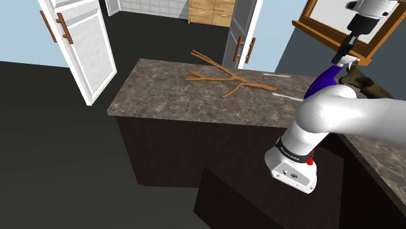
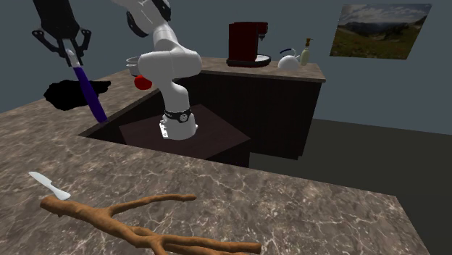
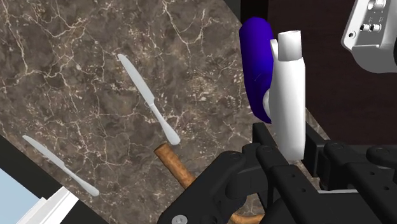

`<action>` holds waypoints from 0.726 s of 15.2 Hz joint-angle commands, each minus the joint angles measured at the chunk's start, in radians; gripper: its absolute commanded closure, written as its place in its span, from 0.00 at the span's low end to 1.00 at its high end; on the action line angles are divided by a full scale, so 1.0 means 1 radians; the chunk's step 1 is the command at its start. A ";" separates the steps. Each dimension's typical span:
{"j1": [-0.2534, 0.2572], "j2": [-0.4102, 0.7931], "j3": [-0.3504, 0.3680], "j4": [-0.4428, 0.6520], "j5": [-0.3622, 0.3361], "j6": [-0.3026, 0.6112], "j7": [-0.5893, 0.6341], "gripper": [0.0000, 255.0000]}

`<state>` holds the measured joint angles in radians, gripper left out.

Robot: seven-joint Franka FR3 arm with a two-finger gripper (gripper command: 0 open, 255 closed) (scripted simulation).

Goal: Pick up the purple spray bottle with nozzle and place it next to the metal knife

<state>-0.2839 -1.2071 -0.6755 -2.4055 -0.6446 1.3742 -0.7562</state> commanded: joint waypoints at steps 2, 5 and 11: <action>-0.011 -0.019 -0.018 -0.042 -0.018 0.023 0.004 1.00; -0.021 -0.035 -0.040 -0.082 -0.039 0.049 0.007 1.00; -0.042 -0.063 -0.088 -0.158 -0.086 0.100 0.013 1.00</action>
<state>-0.3193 -1.2621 -0.7587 -2.5490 -0.7242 1.4675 -0.7442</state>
